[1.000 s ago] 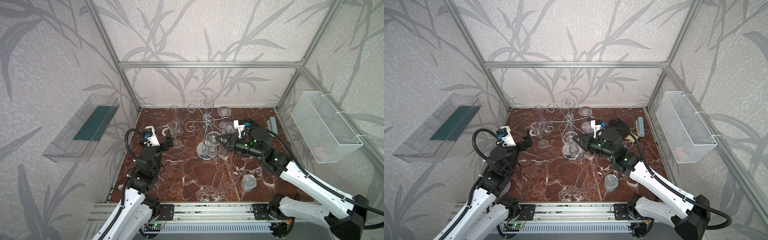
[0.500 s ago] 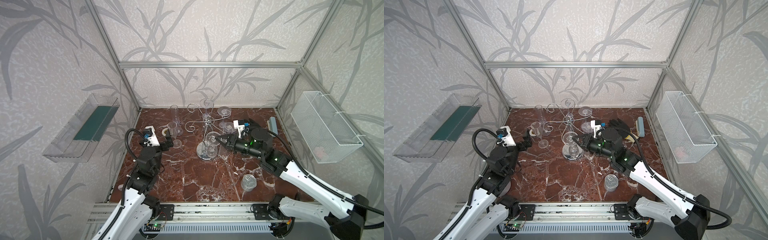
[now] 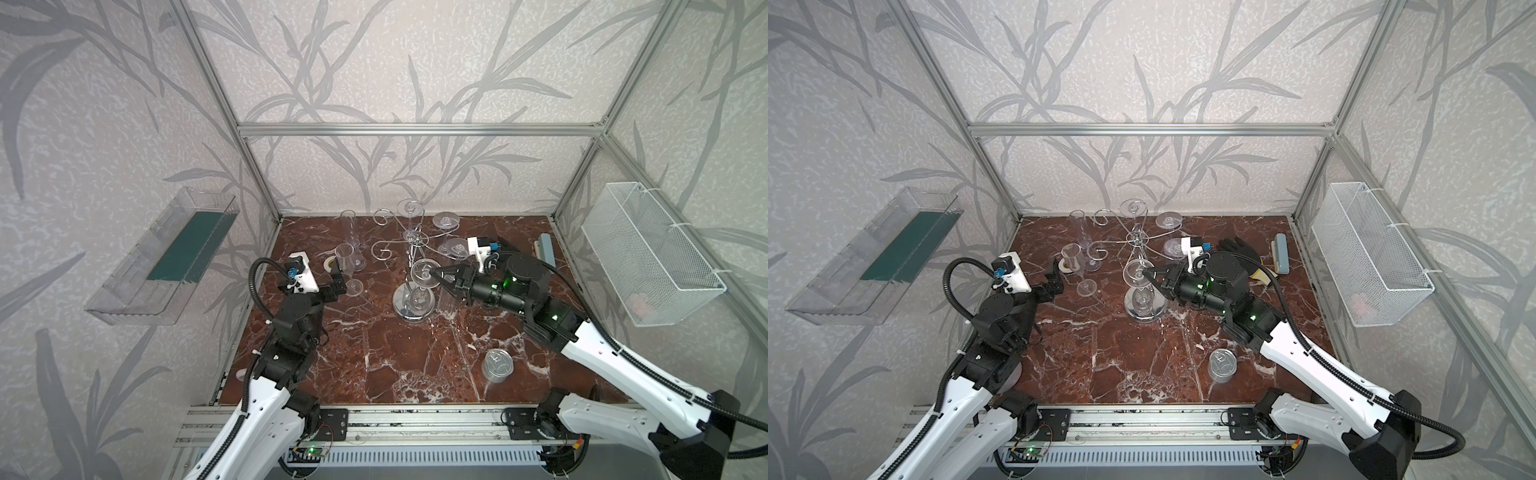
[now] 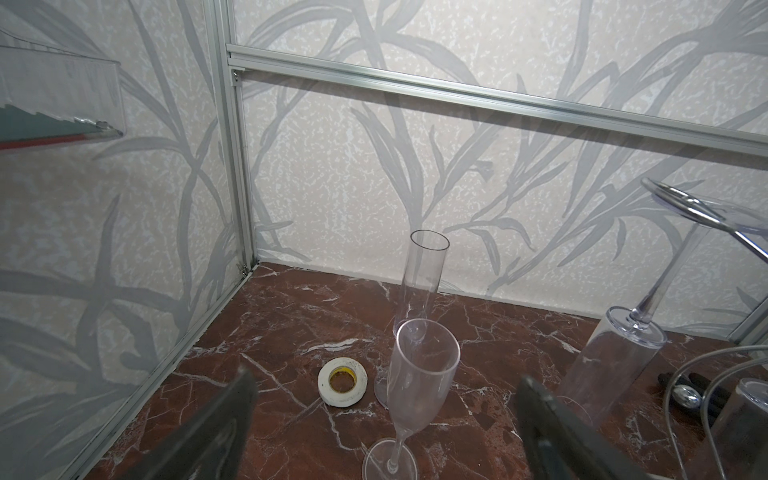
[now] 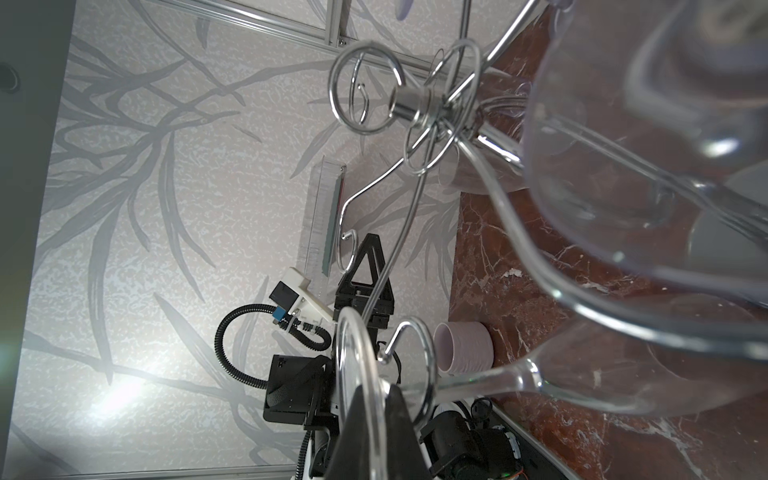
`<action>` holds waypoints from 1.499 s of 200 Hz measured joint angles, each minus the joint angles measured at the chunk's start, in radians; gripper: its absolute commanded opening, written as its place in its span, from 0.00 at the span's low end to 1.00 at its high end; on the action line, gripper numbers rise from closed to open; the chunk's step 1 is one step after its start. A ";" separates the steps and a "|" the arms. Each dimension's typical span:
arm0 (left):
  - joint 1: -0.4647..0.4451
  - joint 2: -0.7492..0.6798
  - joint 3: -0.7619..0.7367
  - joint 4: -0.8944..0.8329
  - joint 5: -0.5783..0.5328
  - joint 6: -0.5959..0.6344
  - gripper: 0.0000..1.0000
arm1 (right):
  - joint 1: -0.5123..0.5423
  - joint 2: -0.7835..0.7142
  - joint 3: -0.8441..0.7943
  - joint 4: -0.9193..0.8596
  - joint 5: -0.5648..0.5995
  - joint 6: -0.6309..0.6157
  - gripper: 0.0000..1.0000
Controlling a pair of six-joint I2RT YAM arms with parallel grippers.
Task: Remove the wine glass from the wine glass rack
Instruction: 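Close the right gripper around the hanging flute glass stem, then lift the flute glass off its rack hook with the right gripper and pull back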
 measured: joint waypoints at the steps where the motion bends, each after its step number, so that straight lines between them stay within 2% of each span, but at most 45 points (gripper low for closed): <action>1: 0.000 0.000 0.000 0.000 0.000 0.000 0.99 | 0.000 0.000 0.001 0.000 0.000 0.000 0.00; 201: 0.000 -0.012 -0.016 -0.003 0.000 0.006 0.99 | 0.000 0.093 0.106 0.019 0.001 0.085 0.00; 300: 0.000 -0.012 -0.018 -0.007 0.001 -0.003 0.99 | -0.060 0.105 0.076 0.087 0.020 0.188 0.00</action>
